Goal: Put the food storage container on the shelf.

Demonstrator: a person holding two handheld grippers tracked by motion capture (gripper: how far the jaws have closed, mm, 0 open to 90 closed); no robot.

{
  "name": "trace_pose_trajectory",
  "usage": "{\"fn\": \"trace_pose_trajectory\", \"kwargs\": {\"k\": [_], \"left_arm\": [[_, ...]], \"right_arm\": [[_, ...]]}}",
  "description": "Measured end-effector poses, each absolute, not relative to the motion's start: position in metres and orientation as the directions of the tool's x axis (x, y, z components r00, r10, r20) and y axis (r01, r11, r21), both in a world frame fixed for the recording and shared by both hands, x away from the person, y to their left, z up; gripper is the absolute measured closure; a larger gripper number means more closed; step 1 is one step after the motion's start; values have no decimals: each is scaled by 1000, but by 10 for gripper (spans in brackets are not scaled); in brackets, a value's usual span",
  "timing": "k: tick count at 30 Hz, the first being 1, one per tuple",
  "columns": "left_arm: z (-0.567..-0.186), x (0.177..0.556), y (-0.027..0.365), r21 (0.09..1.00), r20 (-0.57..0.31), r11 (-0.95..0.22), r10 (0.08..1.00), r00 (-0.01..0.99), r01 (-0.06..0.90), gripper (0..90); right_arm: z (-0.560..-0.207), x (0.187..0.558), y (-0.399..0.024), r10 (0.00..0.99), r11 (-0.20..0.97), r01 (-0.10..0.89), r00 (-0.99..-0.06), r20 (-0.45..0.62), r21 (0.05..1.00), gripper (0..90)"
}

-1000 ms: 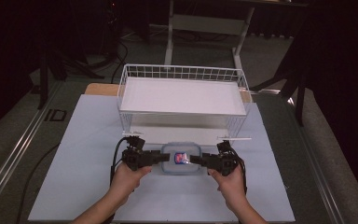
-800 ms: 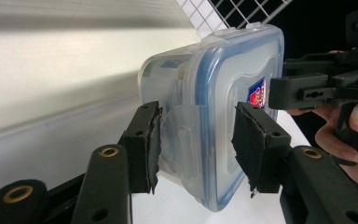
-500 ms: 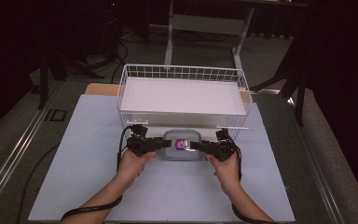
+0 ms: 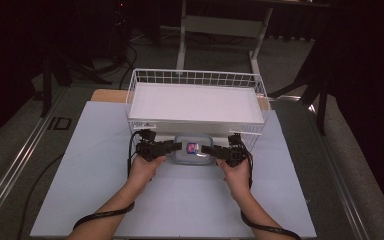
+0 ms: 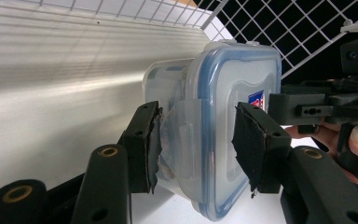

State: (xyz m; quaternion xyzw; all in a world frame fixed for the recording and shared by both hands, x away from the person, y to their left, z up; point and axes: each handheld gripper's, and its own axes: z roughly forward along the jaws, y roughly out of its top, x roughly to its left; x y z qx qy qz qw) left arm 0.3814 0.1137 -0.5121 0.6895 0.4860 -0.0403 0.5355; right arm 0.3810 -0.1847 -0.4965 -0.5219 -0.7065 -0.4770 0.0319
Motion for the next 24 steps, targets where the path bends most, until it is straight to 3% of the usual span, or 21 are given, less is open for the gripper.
{"fn": "trace_pose_trajectory", "kwargs": {"k": [10,22,24], "left_arm": [[-521,387,114,684,-588,53,631,507,728,529],[-518,394,108,744,-496,11,678,542,668,530],[-518,394,107,748,-479,1,693,539,664,494]], "right_arm": [[-509,391,-185,711,-4,771,-445,545,636,436],[-512,400,-180,719,-36,765,-427,548,643,372],[-512,400,-180,723,-47,761,-421,548,647,366]]}}
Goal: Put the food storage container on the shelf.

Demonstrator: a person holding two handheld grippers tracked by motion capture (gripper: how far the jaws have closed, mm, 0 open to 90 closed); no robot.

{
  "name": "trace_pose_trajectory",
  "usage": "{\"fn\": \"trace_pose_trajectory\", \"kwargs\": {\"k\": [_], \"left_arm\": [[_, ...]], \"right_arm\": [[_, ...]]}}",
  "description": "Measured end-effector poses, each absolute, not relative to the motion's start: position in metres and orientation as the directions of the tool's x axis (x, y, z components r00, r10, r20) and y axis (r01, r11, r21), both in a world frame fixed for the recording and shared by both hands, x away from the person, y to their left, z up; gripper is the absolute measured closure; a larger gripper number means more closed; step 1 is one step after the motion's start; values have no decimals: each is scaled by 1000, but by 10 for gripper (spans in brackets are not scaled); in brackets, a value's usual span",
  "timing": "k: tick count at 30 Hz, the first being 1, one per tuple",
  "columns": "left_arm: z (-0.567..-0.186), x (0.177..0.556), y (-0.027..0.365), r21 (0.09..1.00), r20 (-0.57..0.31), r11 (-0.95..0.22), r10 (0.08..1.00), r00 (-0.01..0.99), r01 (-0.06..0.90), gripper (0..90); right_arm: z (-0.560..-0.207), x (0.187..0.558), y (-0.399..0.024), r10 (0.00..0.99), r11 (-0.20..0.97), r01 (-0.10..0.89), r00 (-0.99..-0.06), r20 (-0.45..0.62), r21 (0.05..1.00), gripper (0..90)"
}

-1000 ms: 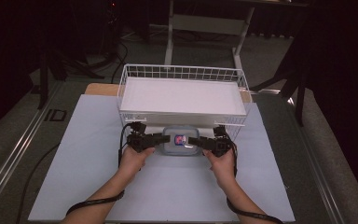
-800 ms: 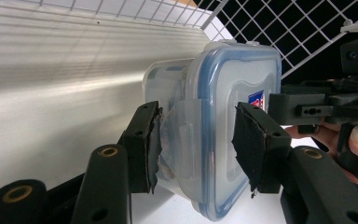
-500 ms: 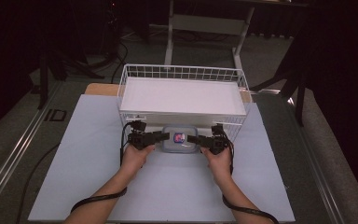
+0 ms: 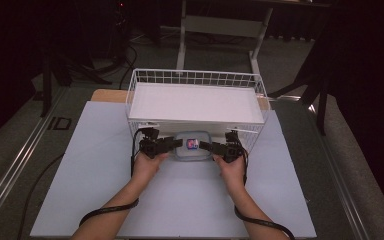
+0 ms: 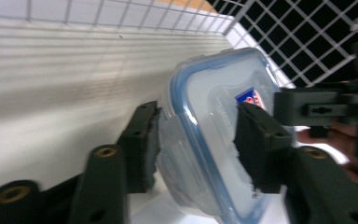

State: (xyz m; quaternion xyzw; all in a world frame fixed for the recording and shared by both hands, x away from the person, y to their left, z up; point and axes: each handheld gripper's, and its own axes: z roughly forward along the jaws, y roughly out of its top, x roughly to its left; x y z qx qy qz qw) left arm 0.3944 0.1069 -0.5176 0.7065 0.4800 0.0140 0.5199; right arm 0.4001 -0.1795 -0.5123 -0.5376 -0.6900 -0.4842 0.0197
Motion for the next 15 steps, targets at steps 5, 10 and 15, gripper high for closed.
{"fn": "trace_pose_trajectory", "kwargs": {"k": [5,10,15], "left_arm": [[-519,398,107,752,-464,-9,702,539,659,461],[-520,400,106,752,-450,-20,714,536,658,407],[-516,394,107,771,-451,-8,699,555,637,384]], "right_arm": [[-514,401,-179,731,-78,757,-399,554,649,359],[-509,399,-176,763,-42,739,-410,499,672,392],[-506,393,-174,783,-16,701,-435,445,713,397]]}}
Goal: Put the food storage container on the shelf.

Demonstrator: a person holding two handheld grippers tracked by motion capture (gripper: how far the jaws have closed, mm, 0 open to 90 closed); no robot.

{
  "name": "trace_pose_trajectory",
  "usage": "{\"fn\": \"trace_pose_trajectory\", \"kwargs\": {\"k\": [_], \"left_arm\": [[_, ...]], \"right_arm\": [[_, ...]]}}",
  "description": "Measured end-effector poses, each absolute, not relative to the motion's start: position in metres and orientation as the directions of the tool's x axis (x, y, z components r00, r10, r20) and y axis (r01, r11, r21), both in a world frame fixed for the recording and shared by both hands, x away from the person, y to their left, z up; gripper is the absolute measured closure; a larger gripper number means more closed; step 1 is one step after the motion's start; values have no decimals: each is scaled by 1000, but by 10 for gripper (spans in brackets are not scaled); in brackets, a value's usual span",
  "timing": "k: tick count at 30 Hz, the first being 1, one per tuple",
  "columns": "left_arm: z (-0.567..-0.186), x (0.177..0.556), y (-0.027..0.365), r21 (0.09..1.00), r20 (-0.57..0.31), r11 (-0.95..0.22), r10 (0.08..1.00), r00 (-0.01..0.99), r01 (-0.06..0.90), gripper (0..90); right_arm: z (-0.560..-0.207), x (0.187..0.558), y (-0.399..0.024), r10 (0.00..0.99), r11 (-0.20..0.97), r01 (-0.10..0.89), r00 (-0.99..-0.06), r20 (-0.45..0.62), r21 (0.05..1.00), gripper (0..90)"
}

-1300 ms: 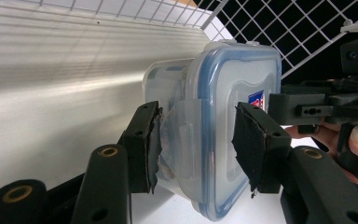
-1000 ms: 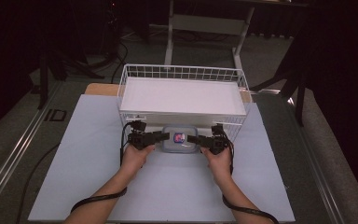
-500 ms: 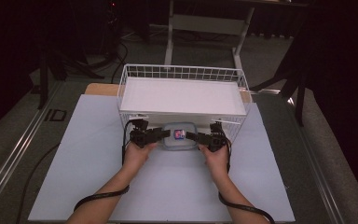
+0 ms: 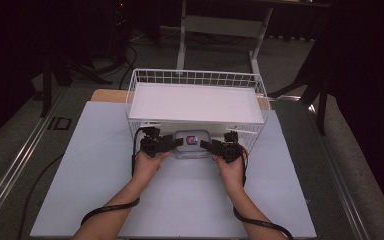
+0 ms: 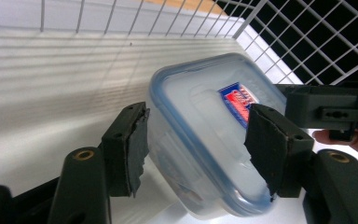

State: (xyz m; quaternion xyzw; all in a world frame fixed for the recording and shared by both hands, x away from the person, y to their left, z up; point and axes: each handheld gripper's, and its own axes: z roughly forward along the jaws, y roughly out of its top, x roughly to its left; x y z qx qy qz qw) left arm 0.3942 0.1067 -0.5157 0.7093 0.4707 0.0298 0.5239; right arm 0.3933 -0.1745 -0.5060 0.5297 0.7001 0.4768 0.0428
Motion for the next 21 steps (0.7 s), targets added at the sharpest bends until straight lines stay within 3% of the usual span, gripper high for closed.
{"fn": "trace_pose_trajectory", "kwargs": {"k": [6,7,9,10,13,16,19,21], "left_arm": [[-510,382,109,806,-411,3,723,555,593,262],[-510,379,109,807,-407,-7,717,566,590,262],[-509,373,107,810,-415,-7,698,583,586,170],[-509,366,107,839,-378,-37,677,632,542,162],[-507,358,108,847,-362,-55,669,649,529,142],[-500,341,110,861,-360,-53,639,680,506,52],[-493,326,111,864,-346,-83,617,706,496,30],[-492,315,112,873,-312,-121,607,731,472,24]], "right_arm": [[-499,382,-176,795,32,646,-479,372,763,395],[-498,380,-176,796,47,633,-491,353,773,392],[-495,375,-175,809,72,613,-498,313,787,383],[-491,369,-174,813,88,597,-506,289,798,384],[-487,360,-173,805,78,587,-514,296,806,385],[-487,352,-169,793,91,584,-533,296,806,409],[-490,343,-163,788,127,579,-552,273,805,501],[-492,337,-159,771,143,575,-575,274,806,653]]}}
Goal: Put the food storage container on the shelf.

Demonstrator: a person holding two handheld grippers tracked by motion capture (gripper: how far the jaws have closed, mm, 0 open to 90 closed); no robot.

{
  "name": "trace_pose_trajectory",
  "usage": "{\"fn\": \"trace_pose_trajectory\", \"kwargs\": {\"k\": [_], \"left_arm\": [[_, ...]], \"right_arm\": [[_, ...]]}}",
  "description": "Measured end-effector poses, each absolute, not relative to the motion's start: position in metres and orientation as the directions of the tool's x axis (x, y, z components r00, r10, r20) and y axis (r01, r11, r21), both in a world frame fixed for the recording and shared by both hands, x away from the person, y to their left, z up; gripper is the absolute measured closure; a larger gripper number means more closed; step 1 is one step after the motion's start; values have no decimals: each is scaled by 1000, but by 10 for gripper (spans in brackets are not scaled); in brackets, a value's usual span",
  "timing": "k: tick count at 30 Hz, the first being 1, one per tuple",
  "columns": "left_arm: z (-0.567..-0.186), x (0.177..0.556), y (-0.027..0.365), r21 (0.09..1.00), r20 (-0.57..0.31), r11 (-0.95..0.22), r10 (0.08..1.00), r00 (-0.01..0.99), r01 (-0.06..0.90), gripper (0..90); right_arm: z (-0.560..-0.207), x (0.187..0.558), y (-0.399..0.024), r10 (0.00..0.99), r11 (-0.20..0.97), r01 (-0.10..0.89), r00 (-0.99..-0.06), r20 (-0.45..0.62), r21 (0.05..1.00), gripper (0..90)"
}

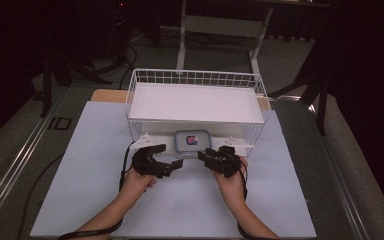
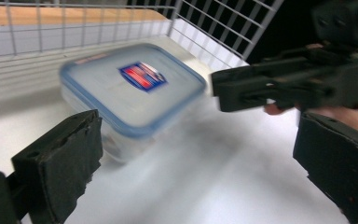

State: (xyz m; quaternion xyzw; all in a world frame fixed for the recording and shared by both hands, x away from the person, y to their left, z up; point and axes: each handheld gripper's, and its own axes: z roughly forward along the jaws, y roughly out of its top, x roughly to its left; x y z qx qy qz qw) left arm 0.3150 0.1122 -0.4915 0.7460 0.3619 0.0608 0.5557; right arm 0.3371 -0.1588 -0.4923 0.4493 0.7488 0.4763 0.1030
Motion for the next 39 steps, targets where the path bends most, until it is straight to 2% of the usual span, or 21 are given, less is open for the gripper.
{"fn": "trace_pose_trajectory", "kwargs": {"k": [2,3,6,11,17,31,39], "left_arm": [[-492,305,114,874,-300,-135,605,738,466,24],[-493,301,115,873,-307,-130,601,737,470,24],[-496,289,119,876,-285,-147,610,739,459,24],[-502,269,123,899,-205,-172,647,734,403,24],[-513,256,126,911,-170,-169,677,716,377,24],[-518,257,134,918,-183,-131,696,694,373,24],[-519,258,132,912,-185,-144,691,699,384,24]], "right_arm": [[-496,332,-155,766,142,568,-581,273,811,762],[-498,330,-153,760,145,565,-589,274,812,784],[-504,325,-145,765,204,535,-610,208,820,896],[-510,326,-137,778,217,523,-603,178,824,899],[-521,333,-131,783,220,554,-591,194,803,899],[-525,355,-122,814,193,576,-546,198,794,899],[-527,373,-113,828,218,558,-541,151,801,899]]}}
